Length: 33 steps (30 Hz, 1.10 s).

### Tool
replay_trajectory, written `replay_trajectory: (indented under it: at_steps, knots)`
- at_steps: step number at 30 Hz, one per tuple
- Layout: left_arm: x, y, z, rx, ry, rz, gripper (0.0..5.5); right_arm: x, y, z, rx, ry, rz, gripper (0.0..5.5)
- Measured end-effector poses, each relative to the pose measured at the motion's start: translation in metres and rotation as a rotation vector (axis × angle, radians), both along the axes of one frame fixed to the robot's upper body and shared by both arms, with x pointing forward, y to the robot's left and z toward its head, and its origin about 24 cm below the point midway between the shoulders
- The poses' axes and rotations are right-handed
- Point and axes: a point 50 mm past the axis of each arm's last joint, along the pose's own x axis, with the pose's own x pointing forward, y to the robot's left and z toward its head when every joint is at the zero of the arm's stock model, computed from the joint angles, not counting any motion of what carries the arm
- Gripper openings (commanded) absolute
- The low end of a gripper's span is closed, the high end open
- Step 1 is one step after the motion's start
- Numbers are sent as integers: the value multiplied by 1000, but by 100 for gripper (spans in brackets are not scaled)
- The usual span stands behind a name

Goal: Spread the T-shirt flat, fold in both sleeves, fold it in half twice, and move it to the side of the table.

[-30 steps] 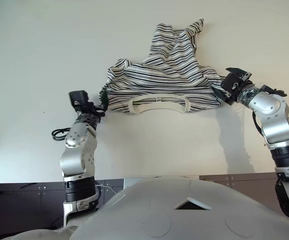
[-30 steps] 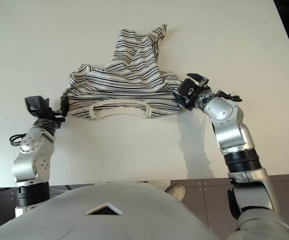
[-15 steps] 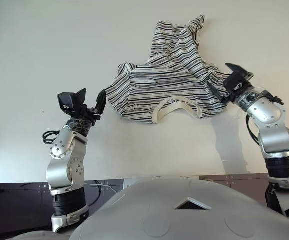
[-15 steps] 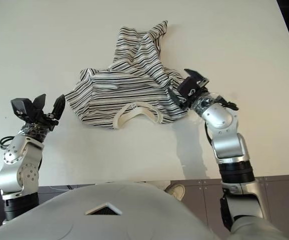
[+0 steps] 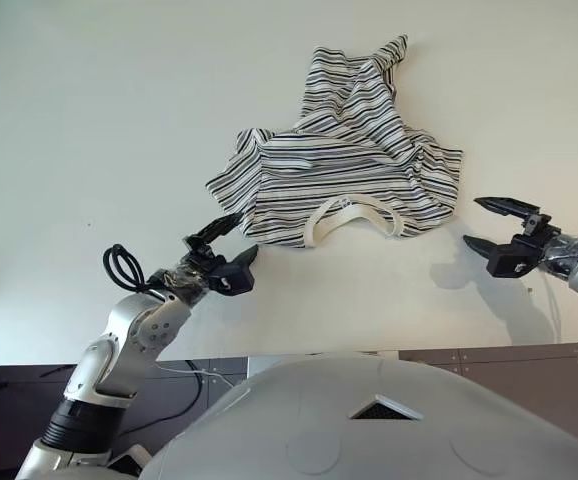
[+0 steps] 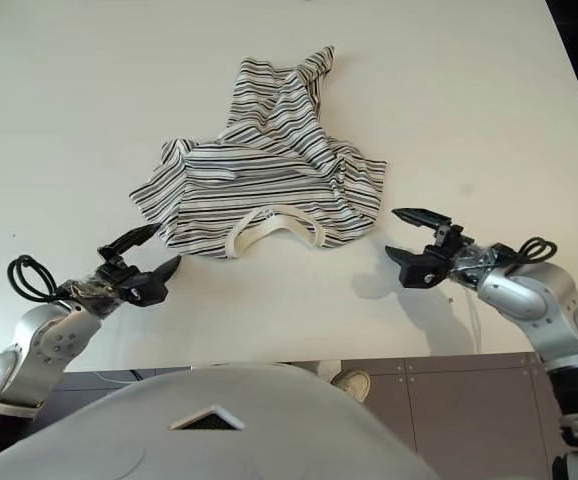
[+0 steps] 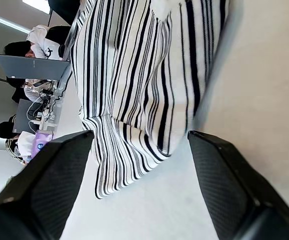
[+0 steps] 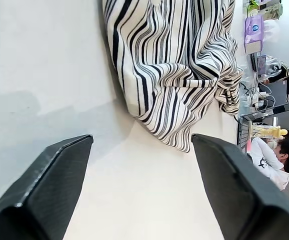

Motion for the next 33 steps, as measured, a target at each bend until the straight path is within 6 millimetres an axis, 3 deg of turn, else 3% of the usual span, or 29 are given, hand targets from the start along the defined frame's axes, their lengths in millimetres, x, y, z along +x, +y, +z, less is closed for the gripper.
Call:
replay_trajectory:
  at_steps: [5, 6, 17, 26, 29, 33]
  knots:
    - [8, -2, -1, 17, -17, 8, 352, 14, 12, -3, 18, -18, 40, 365]
    - [8, -3, -1, 17, -18, 8, 331, 15, 11, -3, 18, -19, 44, 364]
    - [9, -10, -13, 36, -53, -26, 163, 21, 18, -19, 38, -59, 32, 167]
    - [14, -9, -10, -17, -79, -3, 79, 14, 17, -25, 68, -24, 1, 19]
    - [14, -10, -9, -60, -76, 4, 49, 15, 17, -24, 87, -24, -34, 10]
    - [24, -17, -6, -181, -65, 54, 13, 31, 31, -21, 240, -54, -149, 10]
